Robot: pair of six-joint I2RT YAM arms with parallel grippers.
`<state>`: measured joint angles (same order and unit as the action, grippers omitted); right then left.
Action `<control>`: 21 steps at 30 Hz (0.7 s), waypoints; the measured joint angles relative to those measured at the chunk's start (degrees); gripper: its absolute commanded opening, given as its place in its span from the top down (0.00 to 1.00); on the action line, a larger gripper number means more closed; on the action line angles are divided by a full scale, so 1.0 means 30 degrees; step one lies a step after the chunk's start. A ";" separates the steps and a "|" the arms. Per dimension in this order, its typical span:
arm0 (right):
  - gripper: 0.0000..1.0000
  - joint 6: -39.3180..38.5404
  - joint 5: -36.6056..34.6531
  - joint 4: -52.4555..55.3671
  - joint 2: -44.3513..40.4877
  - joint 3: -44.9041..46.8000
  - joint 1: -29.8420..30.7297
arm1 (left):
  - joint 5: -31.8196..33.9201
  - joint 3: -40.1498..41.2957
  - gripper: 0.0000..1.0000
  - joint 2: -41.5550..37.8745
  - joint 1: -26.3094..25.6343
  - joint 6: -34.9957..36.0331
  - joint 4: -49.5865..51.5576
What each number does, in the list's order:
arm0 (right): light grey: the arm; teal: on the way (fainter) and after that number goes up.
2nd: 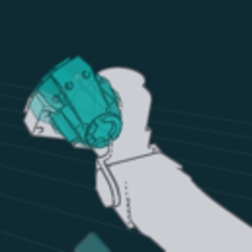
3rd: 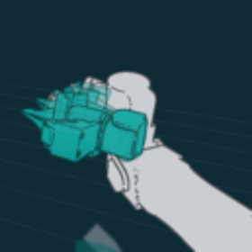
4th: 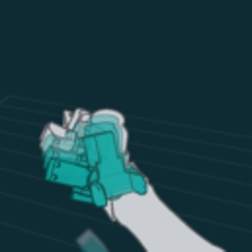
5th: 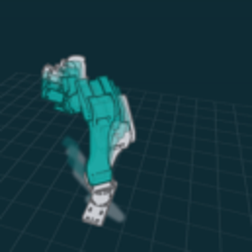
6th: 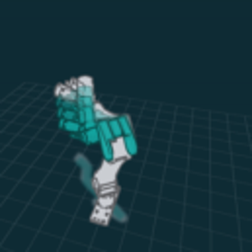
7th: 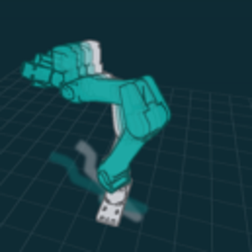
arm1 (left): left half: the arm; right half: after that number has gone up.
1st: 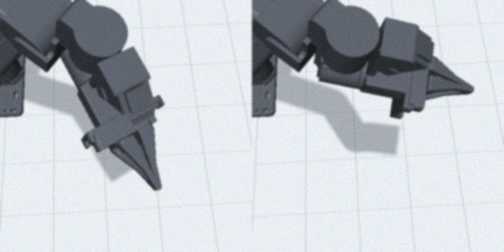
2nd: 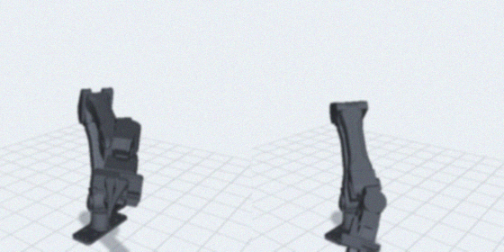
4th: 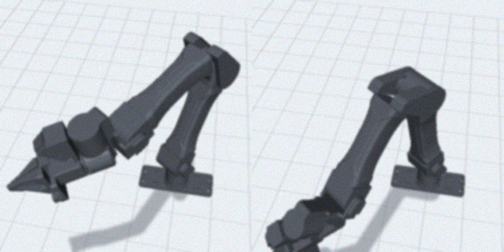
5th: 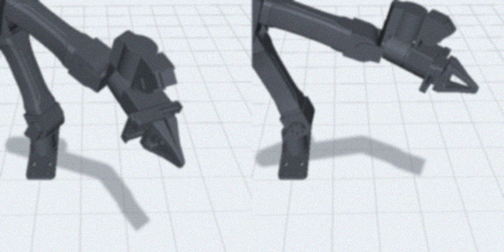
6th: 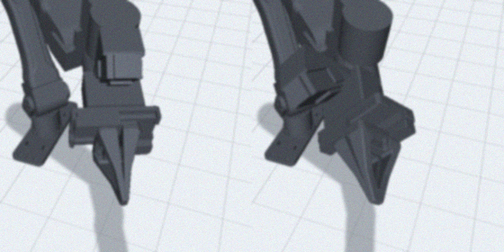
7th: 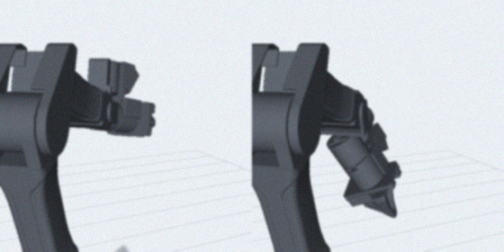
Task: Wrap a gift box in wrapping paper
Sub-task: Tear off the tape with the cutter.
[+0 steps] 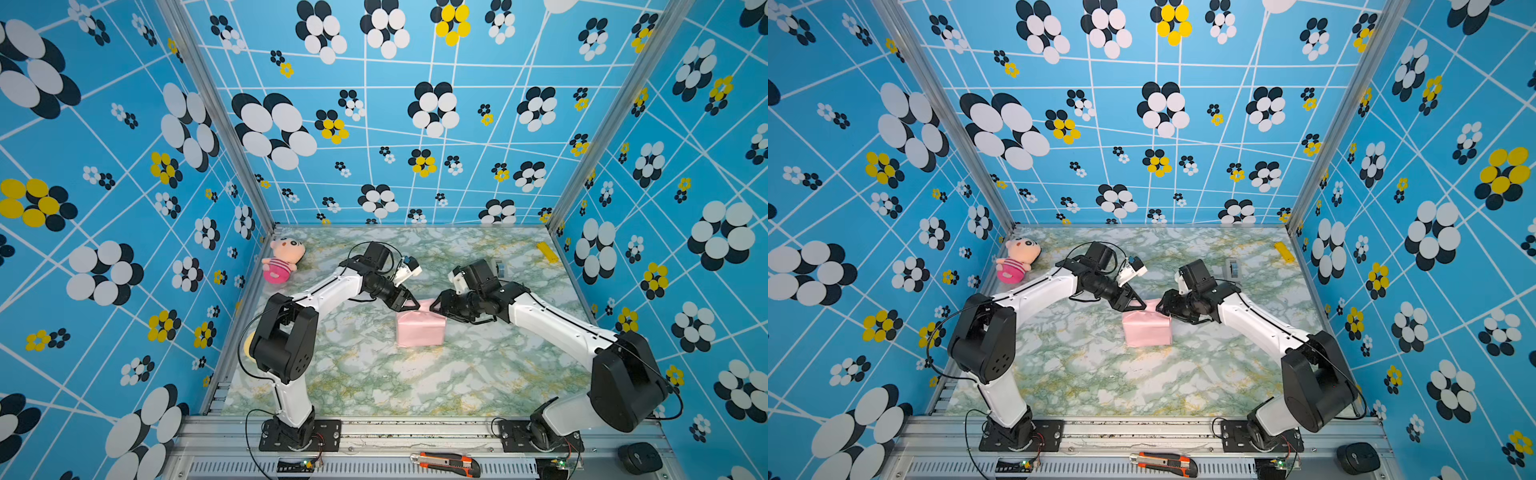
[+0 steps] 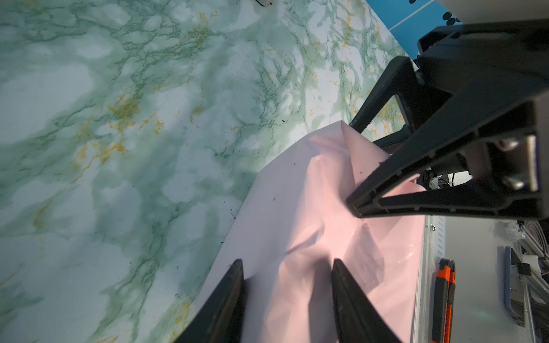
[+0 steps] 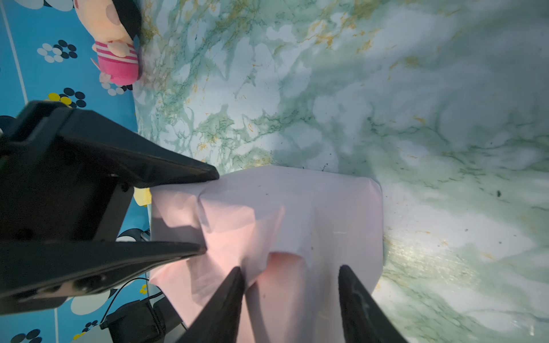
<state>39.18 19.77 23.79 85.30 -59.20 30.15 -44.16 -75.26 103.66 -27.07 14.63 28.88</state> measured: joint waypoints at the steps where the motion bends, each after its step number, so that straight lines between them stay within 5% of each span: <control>1: 0.39 -0.0058 -0.0022 0.0095 -0.0168 0.0007 -0.0197 | 0.0044 0.0087 0.52 -0.0073 -0.0015 0.0000 -0.0138; 6: 0.39 -0.0262 -0.0124 0.0648 -0.2579 0.0350 -0.2572 | 0.0240 0.0313 0.52 -0.0248 -0.0066 0.0000 -0.0459; 12: 0.43 -0.1413 0.0386 0.1049 -0.4932 0.1763 -0.8597 | 0.0495 0.0532 0.52 -0.0459 -0.0109 0.0000 -0.0729; 16: 0.45 -0.3541 0.1275 0.0845 -0.3920 0.2331 -1.2058 | 0.0532 0.0729 0.52 -0.0590 -0.0131 0.0000 -0.0998; 21: 0.47 -0.6047 0.2965 -0.1180 -0.0663 0.1661 -1.3937 | 0.0554 0.0816 0.52 -0.0612 -0.0146 -0.0007 -0.1217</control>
<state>21.04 28.67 20.25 83.31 -54.22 -11.66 -42.50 -72.82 101.82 -27.51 14.61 25.23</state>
